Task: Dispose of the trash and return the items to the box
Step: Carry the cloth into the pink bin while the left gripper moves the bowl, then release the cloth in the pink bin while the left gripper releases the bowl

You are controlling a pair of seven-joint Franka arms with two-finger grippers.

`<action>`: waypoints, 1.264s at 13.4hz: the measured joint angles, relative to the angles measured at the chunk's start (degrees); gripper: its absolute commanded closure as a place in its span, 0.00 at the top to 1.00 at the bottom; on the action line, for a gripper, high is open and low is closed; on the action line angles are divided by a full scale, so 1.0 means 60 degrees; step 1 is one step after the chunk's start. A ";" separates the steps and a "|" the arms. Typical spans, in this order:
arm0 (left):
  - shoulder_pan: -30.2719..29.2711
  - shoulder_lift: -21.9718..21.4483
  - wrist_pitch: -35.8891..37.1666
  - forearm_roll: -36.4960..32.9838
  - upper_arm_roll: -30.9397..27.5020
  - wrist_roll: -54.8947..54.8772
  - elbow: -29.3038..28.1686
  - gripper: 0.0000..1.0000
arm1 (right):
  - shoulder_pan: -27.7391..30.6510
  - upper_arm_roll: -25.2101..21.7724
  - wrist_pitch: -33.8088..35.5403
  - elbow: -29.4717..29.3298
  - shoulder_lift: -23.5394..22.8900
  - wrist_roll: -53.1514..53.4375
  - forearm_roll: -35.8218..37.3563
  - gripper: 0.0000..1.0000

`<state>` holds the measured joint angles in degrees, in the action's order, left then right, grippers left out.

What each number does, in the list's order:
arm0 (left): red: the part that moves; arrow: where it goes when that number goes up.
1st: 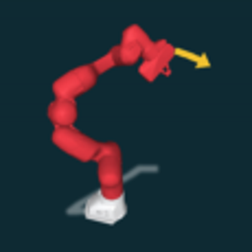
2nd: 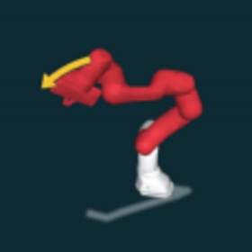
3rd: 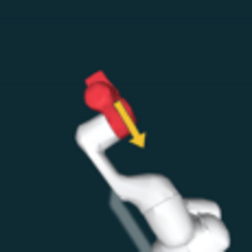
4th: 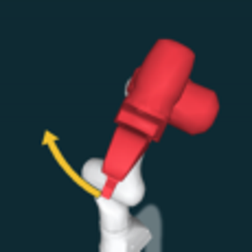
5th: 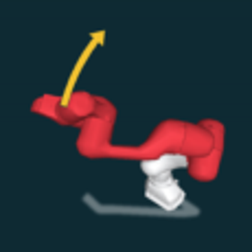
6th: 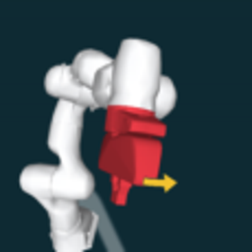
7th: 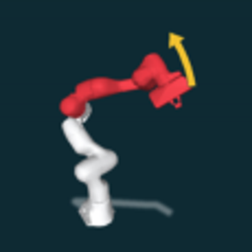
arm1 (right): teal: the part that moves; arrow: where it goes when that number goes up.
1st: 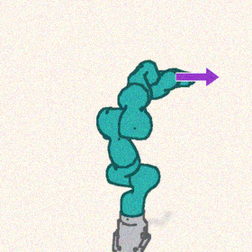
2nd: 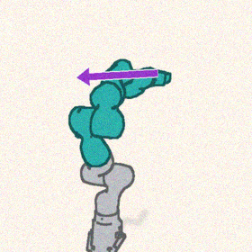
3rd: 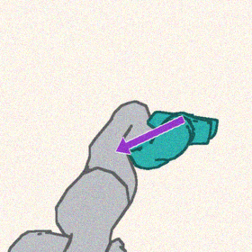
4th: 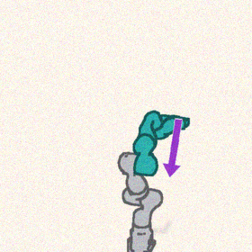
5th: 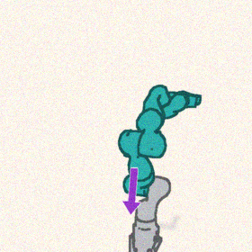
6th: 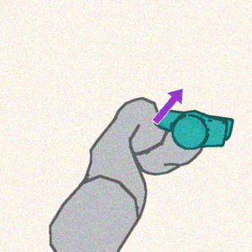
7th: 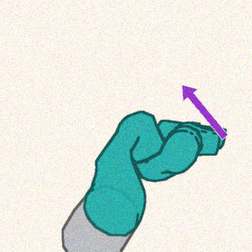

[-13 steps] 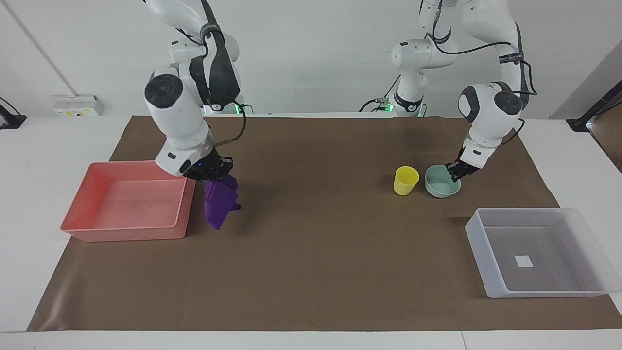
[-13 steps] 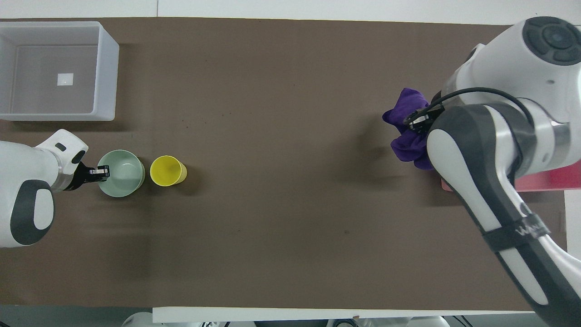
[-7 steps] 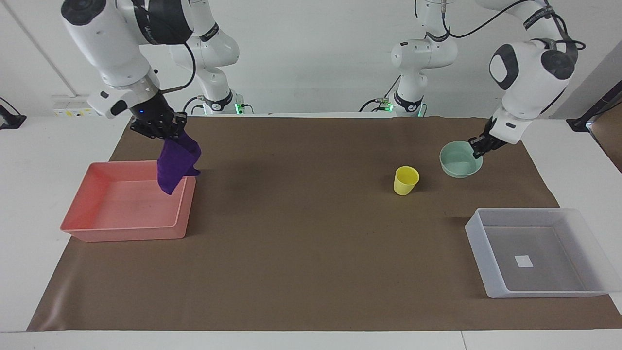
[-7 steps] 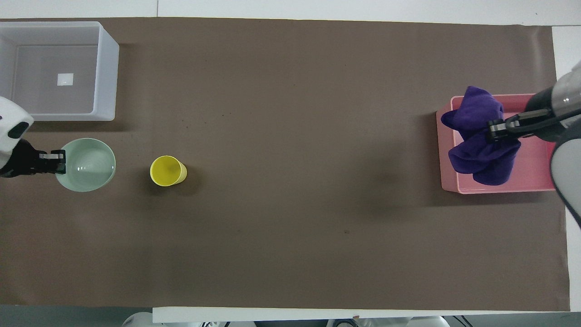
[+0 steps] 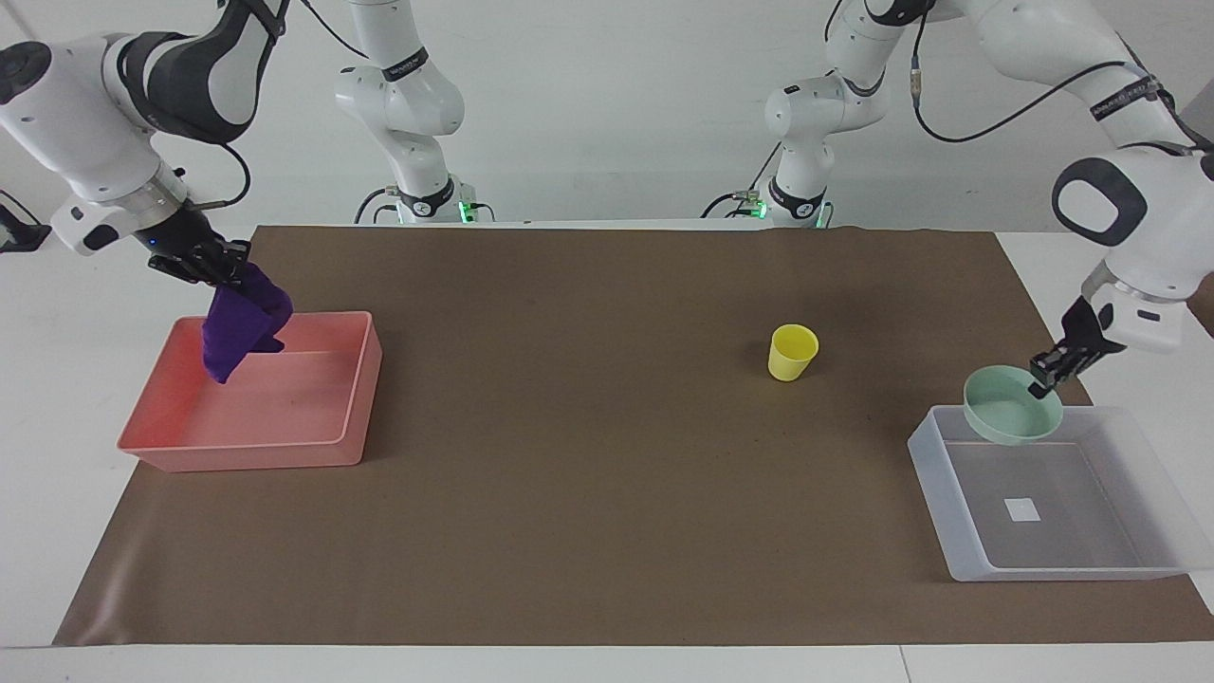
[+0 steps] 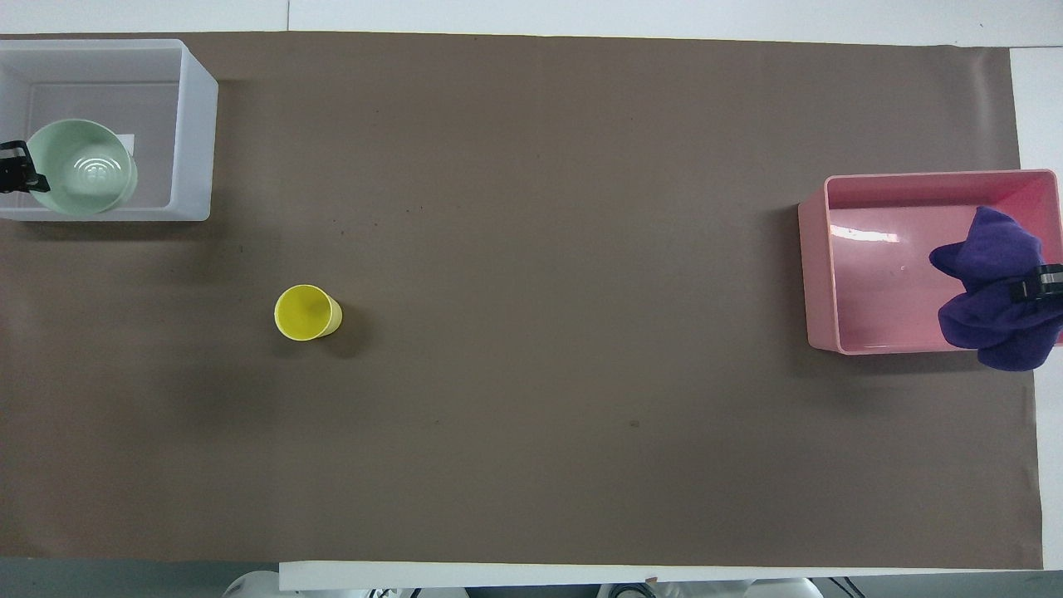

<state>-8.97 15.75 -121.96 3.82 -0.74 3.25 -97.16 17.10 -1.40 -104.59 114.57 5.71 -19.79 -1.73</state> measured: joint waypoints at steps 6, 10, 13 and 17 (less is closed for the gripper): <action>-0.0129 0.2355 -0.2355 0.0098 -0.0060 0.0004 0.0396 0.34 | 0.0012 0.0007 -0.2195 0.0989 -0.1226 -0.0020 0.0000 0.13; -0.0079 0.2396 -0.2332 0.0113 -0.0038 -0.0004 0.0460 0.88 | 0.0004 0.0027 -0.2581 0.1097 -0.1509 -0.0063 0.0000 1.00; -0.0027 0.2151 -0.1191 0.0114 0.0025 -0.0004 0.1167 0.97 | -0.0006 0.0089 -0.2158 0.0875 -0.1386 -0.0064 -0.0001 1.00; 0.0791 0.0457 0.1949 0.0106 0.0072 0.0115 0.1165 0.99 | -0.0719 0.0316 -0.0806 -0.0128 -0.0921 0.0484 -0.0133 1.00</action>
<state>-4.23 18.50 -110.27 4.46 -0.31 3.93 -90.17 12.79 0.50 -109.42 113.80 0.19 -16.88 -2.53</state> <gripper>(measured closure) 0.013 0.000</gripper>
